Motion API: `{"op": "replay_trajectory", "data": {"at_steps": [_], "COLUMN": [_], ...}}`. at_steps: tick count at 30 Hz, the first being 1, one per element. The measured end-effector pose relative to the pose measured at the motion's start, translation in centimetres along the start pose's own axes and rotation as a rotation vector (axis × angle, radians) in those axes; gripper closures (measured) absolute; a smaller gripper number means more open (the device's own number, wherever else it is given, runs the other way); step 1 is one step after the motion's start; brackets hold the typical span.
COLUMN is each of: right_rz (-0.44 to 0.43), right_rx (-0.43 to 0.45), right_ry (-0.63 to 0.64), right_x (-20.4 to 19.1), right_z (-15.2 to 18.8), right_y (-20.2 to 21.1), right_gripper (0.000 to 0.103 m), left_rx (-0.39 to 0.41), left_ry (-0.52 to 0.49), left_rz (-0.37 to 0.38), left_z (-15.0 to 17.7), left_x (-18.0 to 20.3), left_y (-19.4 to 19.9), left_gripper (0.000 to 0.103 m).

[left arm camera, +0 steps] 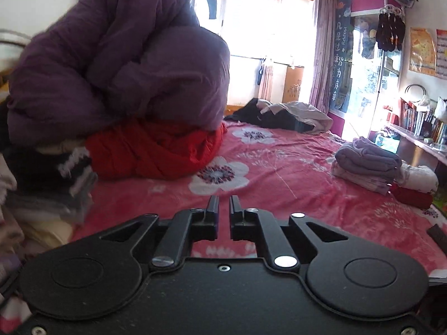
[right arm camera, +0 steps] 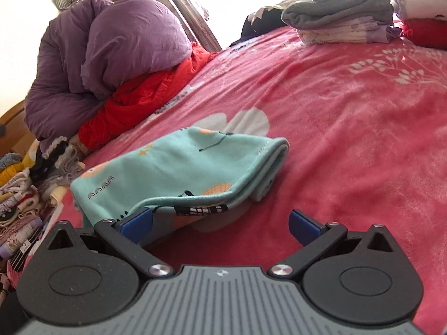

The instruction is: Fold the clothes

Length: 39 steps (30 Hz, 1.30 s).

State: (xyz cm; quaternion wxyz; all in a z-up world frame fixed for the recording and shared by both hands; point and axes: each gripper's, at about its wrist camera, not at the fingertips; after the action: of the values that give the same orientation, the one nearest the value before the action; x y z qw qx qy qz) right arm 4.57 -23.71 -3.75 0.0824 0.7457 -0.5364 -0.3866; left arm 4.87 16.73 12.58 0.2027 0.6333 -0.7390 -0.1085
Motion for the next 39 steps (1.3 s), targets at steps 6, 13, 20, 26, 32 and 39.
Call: {"op": "replay_trajectory", "data": {"at_steps": [6,13,20,26,32,39], "right_rz": [-0.025,-0.041,-0.044,-0.036,-0.033,-0.048], "right_rx": [0.022,0.034,0.029,0.043,0.052,0.026], "right_ry": [-0.006,-0.028,-0.042,-0.071,-0.118,-0.115], "right_x": [0.2,0.8,1.3,2.1,3.0,2.8], "right_z": [-0.2,-0.3,-0.3,-0.5,-0.7,-0.5], "right_y": [0.5,0.9,0.5,0.2,0.3,-0.2], "right_gripper": [0.0,0.0,0.0,0.0,0.0,0.0], "left_rx": [-0.068,-0.088,-0.137,-0.106,-0.137,-0.086], "left_ry": [0.321,0.691,0.887,0.998,0.946,0.878], "left_rz": [0.049,0.023,0.049,0.133,0.115,0.092], "left_z": [4.9,9.2,12.7,12.9,12.6,12.7], "left_x": [-0.2,-2.8,-5.9,-6.8,-5.5,-5.5], "left_y": [-2.3,-4.7,-6.2,-7.8,-9.5,-9.9], "left_gripper": [0.043,0.034,0.032,0.026,0.026,0.041]}}
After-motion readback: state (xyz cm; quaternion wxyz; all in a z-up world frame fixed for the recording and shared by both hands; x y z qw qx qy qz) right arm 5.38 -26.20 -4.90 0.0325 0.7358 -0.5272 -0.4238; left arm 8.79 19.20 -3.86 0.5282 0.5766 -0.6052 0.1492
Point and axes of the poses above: each gripper's, at about its wrist camera, not at the fingertips, and y roughly against the way its jaws point, x to its right, z to its underside
